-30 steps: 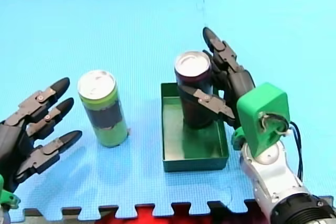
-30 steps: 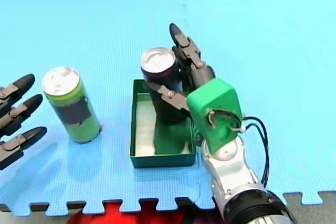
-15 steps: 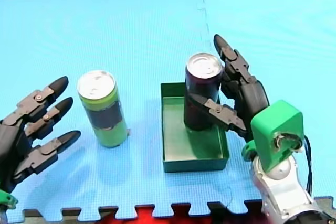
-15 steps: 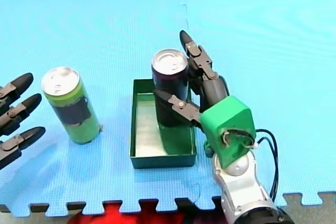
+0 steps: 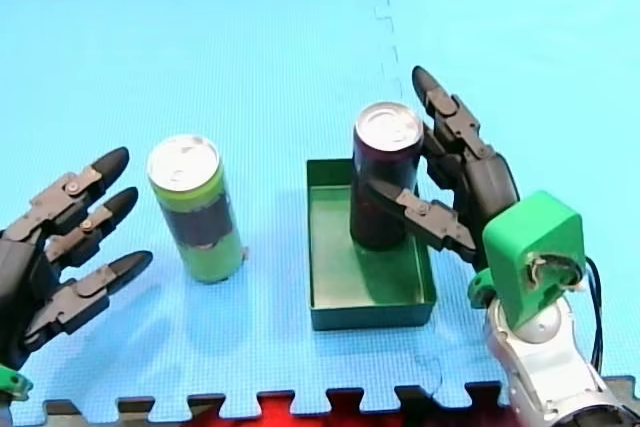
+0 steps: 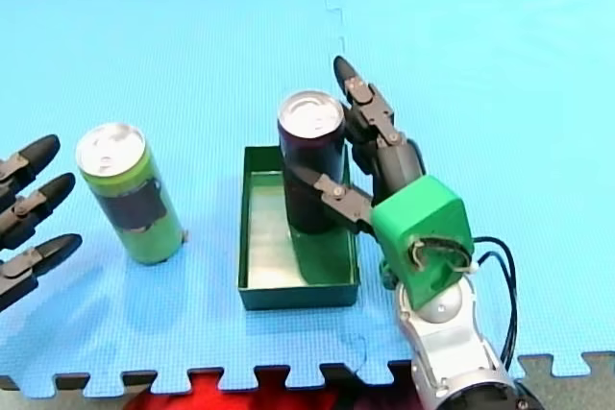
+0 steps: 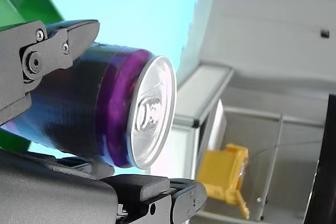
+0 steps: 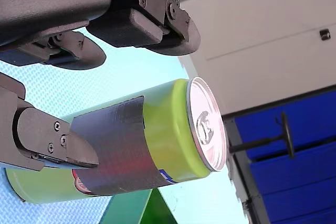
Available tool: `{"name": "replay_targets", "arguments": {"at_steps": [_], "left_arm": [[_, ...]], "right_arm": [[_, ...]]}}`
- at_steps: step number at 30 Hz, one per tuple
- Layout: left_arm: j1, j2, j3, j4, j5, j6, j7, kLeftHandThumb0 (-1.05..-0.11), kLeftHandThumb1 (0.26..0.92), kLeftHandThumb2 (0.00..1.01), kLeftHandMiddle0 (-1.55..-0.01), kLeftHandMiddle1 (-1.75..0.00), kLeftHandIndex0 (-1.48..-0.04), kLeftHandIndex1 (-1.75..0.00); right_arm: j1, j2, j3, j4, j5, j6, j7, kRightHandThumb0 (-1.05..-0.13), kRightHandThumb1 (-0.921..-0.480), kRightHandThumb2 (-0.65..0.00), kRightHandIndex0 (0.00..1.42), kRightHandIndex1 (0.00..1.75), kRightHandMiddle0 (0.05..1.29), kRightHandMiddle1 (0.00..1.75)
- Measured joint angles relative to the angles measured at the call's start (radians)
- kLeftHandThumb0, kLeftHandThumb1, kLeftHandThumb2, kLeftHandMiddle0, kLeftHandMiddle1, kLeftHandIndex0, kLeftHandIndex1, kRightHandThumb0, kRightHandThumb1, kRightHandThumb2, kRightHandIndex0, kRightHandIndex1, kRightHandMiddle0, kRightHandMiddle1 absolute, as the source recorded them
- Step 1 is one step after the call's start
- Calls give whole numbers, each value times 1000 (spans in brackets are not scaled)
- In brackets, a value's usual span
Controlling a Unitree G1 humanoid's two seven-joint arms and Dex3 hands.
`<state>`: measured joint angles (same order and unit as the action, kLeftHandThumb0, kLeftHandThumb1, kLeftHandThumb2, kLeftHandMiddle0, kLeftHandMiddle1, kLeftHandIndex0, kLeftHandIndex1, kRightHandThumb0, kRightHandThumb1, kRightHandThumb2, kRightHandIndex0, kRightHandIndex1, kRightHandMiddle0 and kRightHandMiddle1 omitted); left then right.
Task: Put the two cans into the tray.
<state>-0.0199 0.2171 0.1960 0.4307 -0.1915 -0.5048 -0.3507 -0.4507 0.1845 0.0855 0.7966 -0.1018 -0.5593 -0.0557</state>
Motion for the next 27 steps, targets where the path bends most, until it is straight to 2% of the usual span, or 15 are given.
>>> {"name": "replay_targets", "arguments": {"at_steps": [5, 9, 12, 15, 18, 24, 27], "left_arm": [[-6, 1, 0, 10, 0, -1, -2, -1048, 921, 31, -459, 0, -411, 0], [-7, 2, 1, 14, 0, -4, -5, -1048, 921, 31, -460, -1, -412, 0], [-7, 2, 1, 14, 0, -5, -6, -1048, 921, 30, -461, -1, -413, -1], [-6, 2, 2, 11, 0, -6, -7, -1048, 921, 30, -463, -2, -415, -2], [-3, 2, 2, 6, -3, -6, -8, -1048, 921, 30, -463, -2, -416, -2], [-3, 2, 4, 5, -7, -7, -11, -1048, 921, 30, -461, -1, -416, -1], [-4, 3, 6, 7, -9, -7, -13, -1048, 921, 30, -463, -2, -417, -2]], "right_arm": [[-1, -1, 1, 0, -4, 1, -8, -1048, -835, -7, 343, 15, 265, 9], [-1, -7, 9, -5, -36, 17, -41, -1048, -841, -9, 340, 12, 264, 7], [3, -16, 14, -21, -54, 35, -57, -1048, -844, -9, 340, 11, 265, 6], [20, -31, 14, -39, -58, 39, -54, -1048, -848, -9, 340, 10, 267, 6], [39, -47, 12, -45, -53, 33, -41, -1048, -851, -9, 342, 10, 268, 6], [74, -77, 4, -51, -41, 0, -30, -1048, -855, -8, 357, 15, 278, 8], [86, -87, 2, -59, -38, -6, -23, -1048, -859, -9, 363, 17, 283, 10]]}}
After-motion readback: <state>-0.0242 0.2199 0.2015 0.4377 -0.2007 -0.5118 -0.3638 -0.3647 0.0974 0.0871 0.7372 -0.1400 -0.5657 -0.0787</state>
